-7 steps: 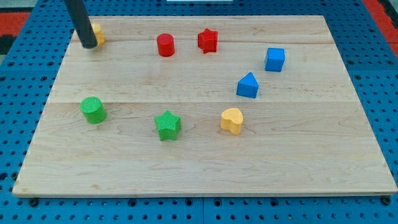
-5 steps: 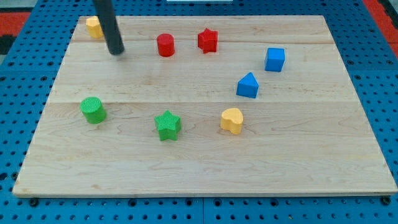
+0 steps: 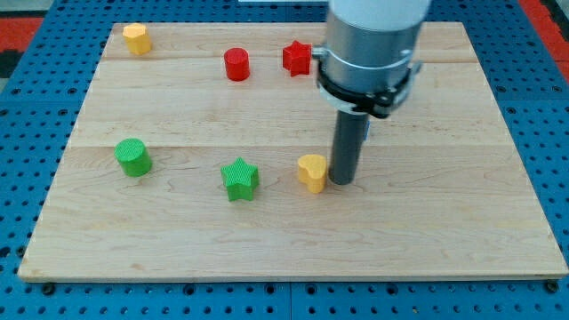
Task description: Slide the yellow heart closer to the yellow hexagon
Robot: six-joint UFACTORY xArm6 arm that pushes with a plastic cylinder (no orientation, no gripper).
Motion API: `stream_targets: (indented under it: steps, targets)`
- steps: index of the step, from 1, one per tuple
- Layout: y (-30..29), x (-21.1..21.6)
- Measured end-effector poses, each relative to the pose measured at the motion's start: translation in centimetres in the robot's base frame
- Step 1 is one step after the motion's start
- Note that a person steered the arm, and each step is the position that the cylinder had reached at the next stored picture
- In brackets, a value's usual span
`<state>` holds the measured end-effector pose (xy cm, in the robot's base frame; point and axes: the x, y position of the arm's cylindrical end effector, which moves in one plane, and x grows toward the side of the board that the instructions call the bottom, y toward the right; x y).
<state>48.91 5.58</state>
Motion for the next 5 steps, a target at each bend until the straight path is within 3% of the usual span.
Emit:
stream_targets:
  steps: [2,5]
  targets:
    - [-1.6,-3.4]
    - [-1.8,-4.7]
